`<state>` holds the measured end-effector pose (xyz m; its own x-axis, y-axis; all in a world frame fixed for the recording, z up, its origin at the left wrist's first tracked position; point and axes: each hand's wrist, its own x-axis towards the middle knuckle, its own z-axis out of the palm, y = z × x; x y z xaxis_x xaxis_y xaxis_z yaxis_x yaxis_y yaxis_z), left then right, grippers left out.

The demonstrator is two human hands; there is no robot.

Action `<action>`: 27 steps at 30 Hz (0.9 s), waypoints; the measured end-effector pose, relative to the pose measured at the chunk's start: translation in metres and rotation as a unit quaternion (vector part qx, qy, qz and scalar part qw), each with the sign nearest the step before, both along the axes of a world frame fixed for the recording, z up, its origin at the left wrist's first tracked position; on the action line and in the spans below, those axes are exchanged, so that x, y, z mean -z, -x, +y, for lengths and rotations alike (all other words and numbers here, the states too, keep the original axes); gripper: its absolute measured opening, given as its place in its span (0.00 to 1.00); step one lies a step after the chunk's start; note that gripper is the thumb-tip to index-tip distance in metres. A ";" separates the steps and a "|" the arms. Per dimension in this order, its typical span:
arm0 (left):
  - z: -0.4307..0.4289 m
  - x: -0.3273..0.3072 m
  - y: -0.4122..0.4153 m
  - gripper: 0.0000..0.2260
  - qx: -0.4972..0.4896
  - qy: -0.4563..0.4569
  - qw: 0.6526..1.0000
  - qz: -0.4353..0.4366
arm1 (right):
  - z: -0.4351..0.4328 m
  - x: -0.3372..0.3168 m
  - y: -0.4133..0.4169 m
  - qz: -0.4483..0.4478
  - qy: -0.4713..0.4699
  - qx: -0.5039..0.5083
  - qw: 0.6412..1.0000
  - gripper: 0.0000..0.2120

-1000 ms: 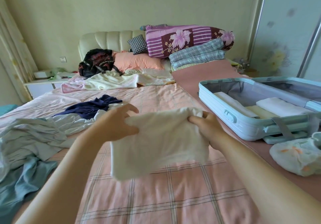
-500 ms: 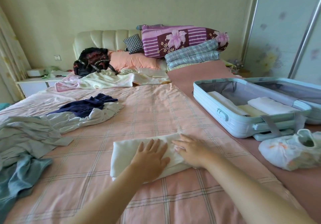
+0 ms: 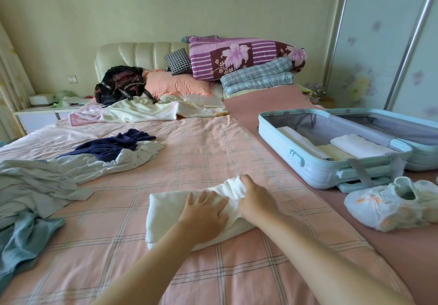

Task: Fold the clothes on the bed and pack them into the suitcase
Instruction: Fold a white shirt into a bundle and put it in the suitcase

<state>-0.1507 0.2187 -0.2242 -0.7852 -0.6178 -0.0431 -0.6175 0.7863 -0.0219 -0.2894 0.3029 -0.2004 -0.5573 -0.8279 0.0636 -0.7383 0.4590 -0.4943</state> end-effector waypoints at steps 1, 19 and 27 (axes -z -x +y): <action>-0.002 -0.004 -0.002 0.23 -0.001 -0.030 0.999 0.032 | -0.001 -0.002 -0.004 0.009 0.015 0.005 1.000 0.28; -0.029 -0.059 -0.041 0.15 -0.123 -0.412 0.730 0.531 | -0.005 -0.031 -0.065 0.134 0.091 -0.088 0.983 0.45; -0.052 -0.049 -0.042 0.09 -0.219 -0.307 0.799 0.469 | -0.002 -0.027 -0.073 -0.156 0.162 -0.092 0.970 0.57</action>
